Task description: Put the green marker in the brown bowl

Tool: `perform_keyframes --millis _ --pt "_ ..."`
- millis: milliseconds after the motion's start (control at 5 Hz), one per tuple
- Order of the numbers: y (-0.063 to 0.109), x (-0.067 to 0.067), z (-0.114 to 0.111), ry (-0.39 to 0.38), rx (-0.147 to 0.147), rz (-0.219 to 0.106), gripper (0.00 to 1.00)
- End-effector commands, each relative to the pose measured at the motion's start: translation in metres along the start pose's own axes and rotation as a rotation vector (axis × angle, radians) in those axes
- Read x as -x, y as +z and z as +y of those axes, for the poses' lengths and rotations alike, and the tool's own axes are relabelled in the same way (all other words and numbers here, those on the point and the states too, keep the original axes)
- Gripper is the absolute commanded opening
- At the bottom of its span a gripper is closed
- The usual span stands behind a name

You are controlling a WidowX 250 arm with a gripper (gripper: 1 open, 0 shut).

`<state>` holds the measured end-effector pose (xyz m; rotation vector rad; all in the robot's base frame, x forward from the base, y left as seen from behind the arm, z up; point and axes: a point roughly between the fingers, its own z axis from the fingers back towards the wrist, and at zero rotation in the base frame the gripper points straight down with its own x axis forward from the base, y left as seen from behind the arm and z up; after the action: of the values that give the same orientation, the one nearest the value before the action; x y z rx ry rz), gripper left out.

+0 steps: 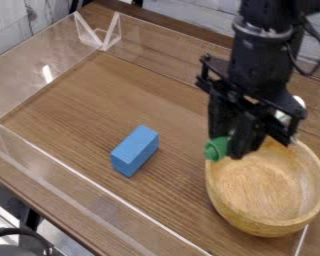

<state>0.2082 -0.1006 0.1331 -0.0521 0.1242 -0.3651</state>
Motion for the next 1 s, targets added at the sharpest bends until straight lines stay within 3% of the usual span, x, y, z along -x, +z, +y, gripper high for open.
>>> perform_keyframes --millis 0,400,800 --pt "0.002 -0.003 -0.008 0.008 -0.006 -0.079 0.00" --pt "-0.022 -0.008 -0.008 0.038 -0.025 -0.126 0.00" --pt "-0.038 -0.016 -0.006 0.080 -0.039 -0.153 0.00"
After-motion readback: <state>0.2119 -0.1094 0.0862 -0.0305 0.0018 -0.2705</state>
